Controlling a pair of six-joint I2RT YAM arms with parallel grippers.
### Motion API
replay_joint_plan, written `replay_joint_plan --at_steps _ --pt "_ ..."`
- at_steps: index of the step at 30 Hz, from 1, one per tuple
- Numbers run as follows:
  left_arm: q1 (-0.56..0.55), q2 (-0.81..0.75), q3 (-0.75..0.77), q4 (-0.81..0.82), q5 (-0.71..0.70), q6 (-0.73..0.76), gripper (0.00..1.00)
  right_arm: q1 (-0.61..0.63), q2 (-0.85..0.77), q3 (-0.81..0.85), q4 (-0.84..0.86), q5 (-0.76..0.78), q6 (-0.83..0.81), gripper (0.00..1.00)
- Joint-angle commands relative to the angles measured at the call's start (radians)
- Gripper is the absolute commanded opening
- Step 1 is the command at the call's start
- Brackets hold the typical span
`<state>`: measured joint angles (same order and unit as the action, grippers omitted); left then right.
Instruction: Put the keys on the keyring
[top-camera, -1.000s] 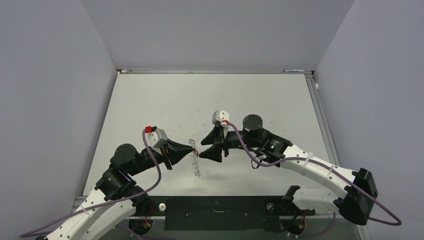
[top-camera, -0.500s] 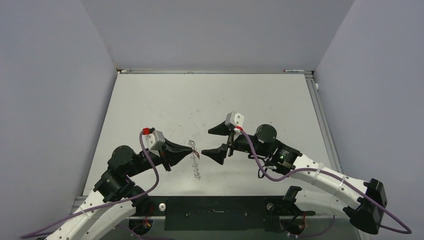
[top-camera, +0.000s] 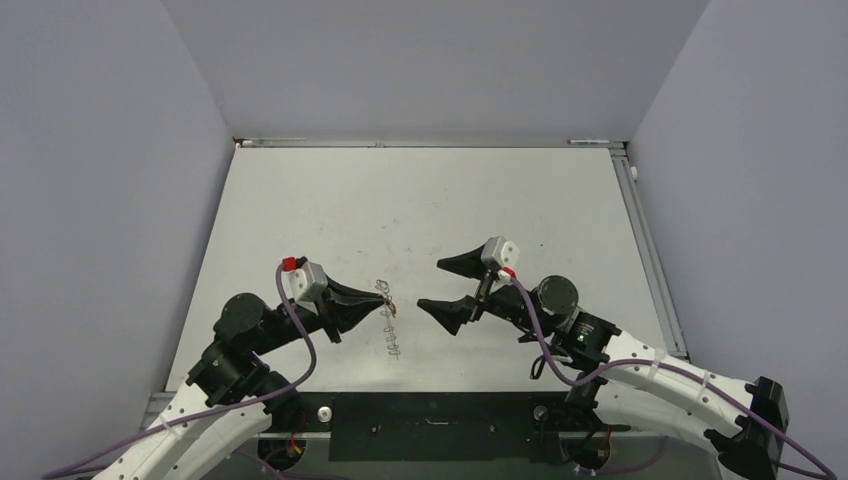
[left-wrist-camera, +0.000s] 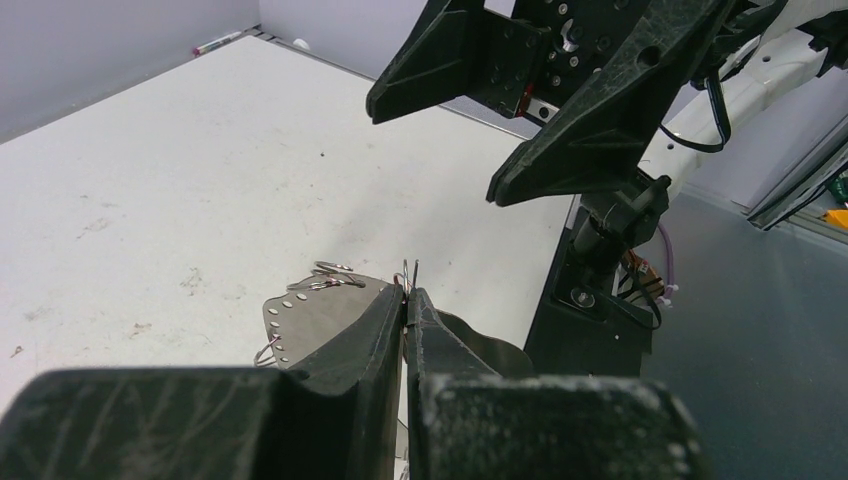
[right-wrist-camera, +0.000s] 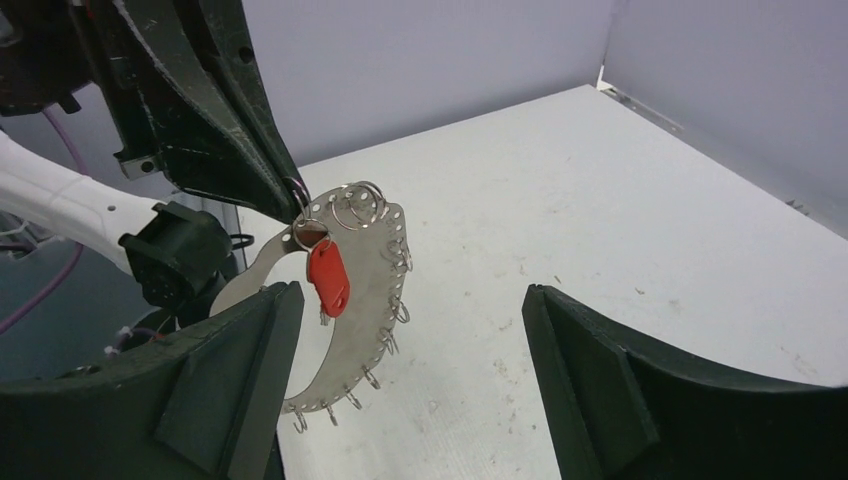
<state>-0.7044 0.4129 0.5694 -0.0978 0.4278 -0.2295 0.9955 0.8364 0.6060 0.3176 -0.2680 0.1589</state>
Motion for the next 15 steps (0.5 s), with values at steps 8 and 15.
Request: replay_joint_plan --at_steps 8,15 --pt "0.010 -0.071 -0.022 0.193 0.089 -0.046 0.00 0.002 0.087 0.143 0.008 -0.449 -0.069 0.82" --pt "0.010 -0.090 -0.031 0.212 0.094 -0.048 0.00 0.002 0.126 0.164 0.076 -0.501 -0.065 0.58"
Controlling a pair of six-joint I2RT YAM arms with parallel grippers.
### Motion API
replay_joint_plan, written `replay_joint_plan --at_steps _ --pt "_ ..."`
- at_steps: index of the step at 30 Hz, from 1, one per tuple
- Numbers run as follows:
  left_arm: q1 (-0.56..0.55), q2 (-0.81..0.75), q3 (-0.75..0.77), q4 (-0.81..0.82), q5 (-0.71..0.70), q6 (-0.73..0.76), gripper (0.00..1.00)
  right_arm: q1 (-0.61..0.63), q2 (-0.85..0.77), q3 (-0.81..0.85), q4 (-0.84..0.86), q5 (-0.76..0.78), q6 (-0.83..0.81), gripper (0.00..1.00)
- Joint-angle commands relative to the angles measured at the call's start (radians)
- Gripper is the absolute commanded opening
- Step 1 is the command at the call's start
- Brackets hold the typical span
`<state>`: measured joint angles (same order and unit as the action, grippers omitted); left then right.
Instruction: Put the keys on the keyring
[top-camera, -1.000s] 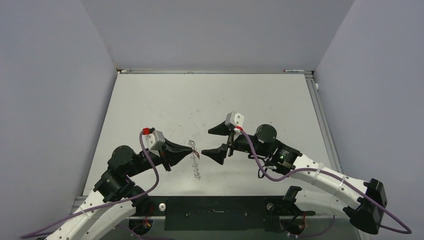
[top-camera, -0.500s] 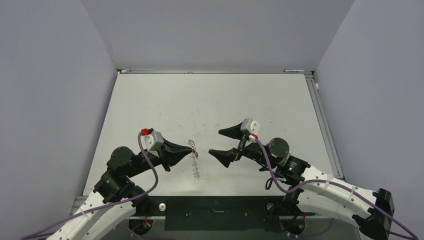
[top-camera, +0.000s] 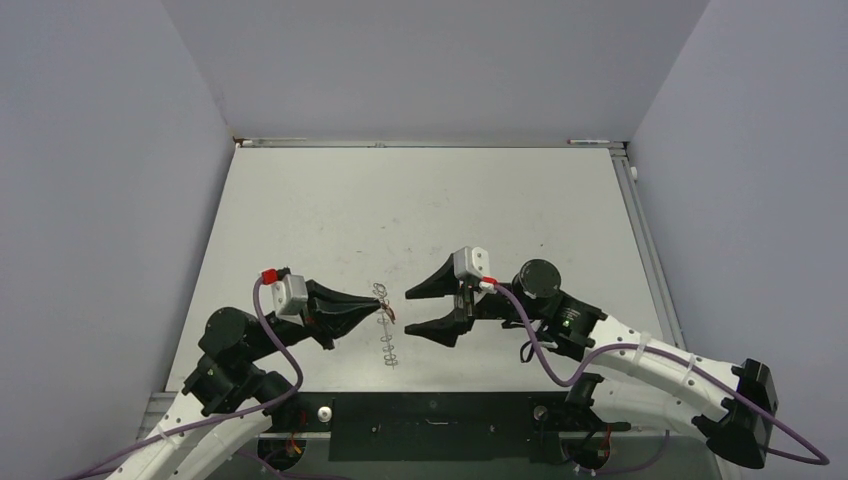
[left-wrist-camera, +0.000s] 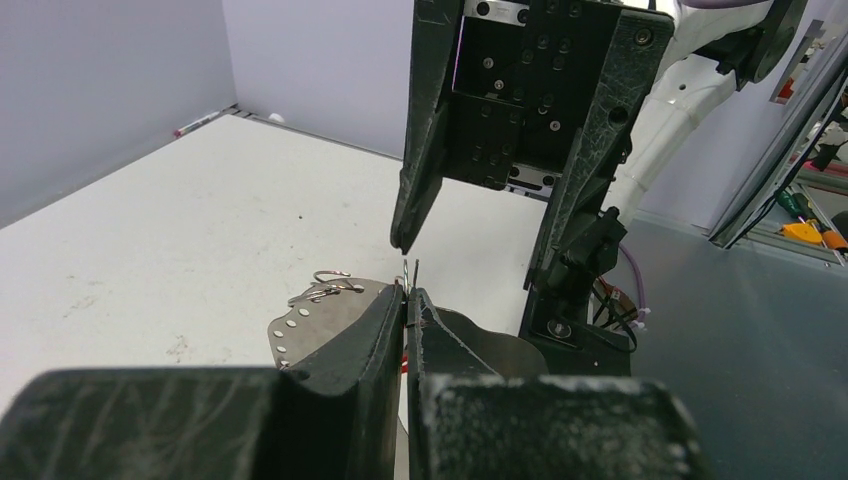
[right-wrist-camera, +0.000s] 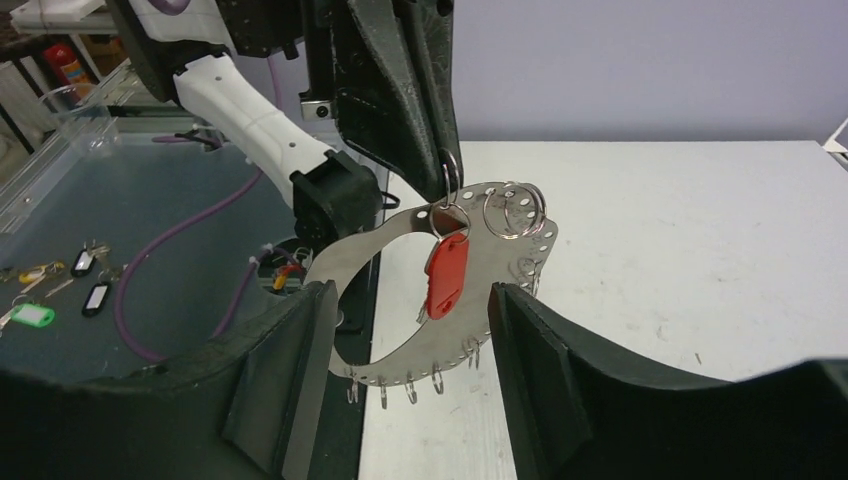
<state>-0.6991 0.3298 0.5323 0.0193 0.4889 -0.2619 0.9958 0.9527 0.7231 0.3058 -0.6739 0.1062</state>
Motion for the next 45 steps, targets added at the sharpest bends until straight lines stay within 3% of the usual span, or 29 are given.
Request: replay_joint_plan --at_steps 1,13,15,16,18,28,37,45 --pt "0.004 -0.008 0.004 0.104 0.043 -0.020 0.00 0.003 0.017 0.050 0.096 -0.101 -0.012 0.55" --pt "0.008 0.008 -0.003 0.142 0.101 -0.043 0.00 -0.002 0.113 0.090 0.201 -0.153 0.021 0.41" --pt "0.010 0.009 -0.005 0.147 0.104 -0.046 0.00 -0.002 0.124 0.098 0.203 -0.166 0.026 0.37" --pt "0.012 0.008 -0.006 0.148 0.105 -0.048 0.00 -0.001 0.128 0.101 0.208 -0.173 0.035 0.29" --pt "0.012 0.008 -0.006 0.149 0.107 -0.049 0.00 0.000 0.127 0.098 0.221 -0.178 0.047 0.27" --pt "0.012 0.011 -0.009 0.155 0.114 -0.053 0.00 0.004 0.142 0.096 0.249 -0.180 0.064 0.26" --pt "0.013 0.012 -0.011 0.163 0.123 -0.057 0.00 0.004 0.164 0.101 0.251 -0.162 0.061 0.34" --pt "0.013 0.014 -0.011 0.163 0.122 -0.057 0.00 0.004 0.145 0.091 0.277 -0.190 0.076 0.35"
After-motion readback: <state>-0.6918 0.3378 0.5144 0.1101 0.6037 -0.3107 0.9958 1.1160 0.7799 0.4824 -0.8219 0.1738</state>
